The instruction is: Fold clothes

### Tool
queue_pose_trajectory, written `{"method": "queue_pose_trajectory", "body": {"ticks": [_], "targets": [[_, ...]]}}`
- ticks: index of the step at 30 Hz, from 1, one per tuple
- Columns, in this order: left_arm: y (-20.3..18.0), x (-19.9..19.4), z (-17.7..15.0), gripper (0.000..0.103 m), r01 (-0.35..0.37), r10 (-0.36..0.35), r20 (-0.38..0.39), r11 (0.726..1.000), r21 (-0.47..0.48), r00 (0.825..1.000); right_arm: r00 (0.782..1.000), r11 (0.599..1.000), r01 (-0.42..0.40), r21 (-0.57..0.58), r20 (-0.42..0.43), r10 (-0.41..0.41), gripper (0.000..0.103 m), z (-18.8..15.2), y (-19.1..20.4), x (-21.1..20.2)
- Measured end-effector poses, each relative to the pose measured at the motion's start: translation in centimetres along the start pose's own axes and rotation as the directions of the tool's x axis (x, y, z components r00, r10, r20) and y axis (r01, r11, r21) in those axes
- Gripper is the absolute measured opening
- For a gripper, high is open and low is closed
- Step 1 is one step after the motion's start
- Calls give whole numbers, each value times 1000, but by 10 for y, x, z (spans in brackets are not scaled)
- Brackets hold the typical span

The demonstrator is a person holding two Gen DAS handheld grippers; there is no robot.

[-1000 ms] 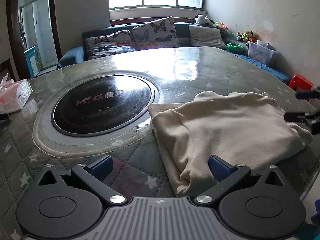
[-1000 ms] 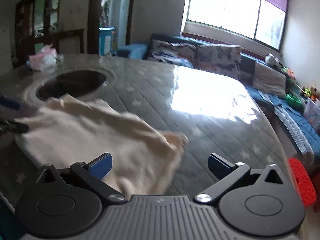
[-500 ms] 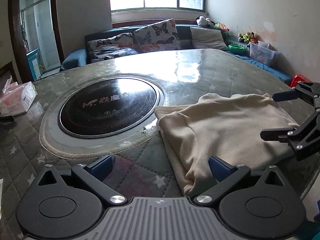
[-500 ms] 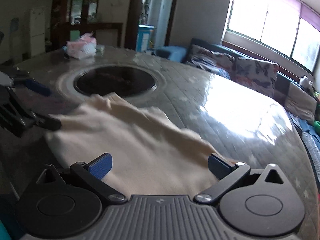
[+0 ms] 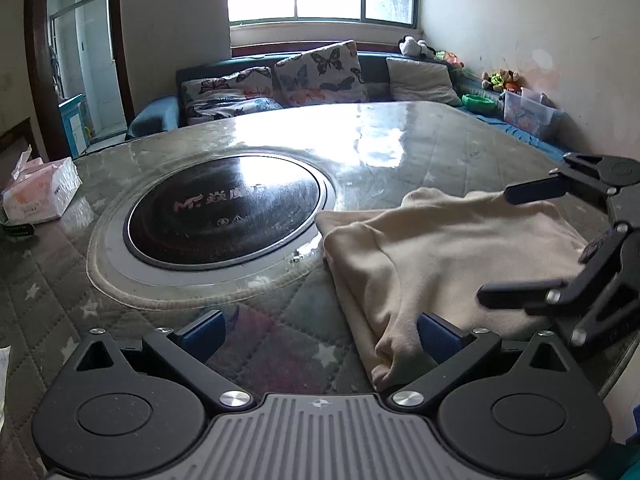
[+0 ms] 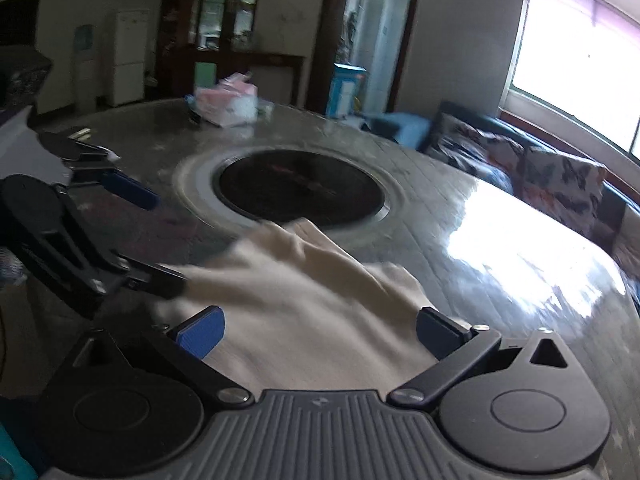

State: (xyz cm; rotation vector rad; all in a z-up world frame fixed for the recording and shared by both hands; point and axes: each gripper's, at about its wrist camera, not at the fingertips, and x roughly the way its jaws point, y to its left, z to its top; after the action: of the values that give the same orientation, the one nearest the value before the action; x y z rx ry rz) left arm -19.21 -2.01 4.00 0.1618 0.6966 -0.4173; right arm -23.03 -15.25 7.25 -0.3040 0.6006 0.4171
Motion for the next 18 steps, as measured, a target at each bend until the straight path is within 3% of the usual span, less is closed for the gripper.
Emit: {"method": "queue_pose_trajectory", "body": {"ticks": [5,10,15,18], "targets": [[1,6,-5,103,0,0,-36,1000,-6,999,998,998,-43,-38,-36,42,103,-6,16,18],[0,2,9,103,1,-1,5,1000,6,1000,1000,999,-24,-47,-14,23,103,2,8,8],[-8,11,25,103,20,-20,36,1000,0,999,999,996,22,85,-48,-18,103,-4,-20,12],[-18,19,34,102,31,-32,56,999,27,998,995,987,8,158,-100,8,103,-13,-31,19]]}}
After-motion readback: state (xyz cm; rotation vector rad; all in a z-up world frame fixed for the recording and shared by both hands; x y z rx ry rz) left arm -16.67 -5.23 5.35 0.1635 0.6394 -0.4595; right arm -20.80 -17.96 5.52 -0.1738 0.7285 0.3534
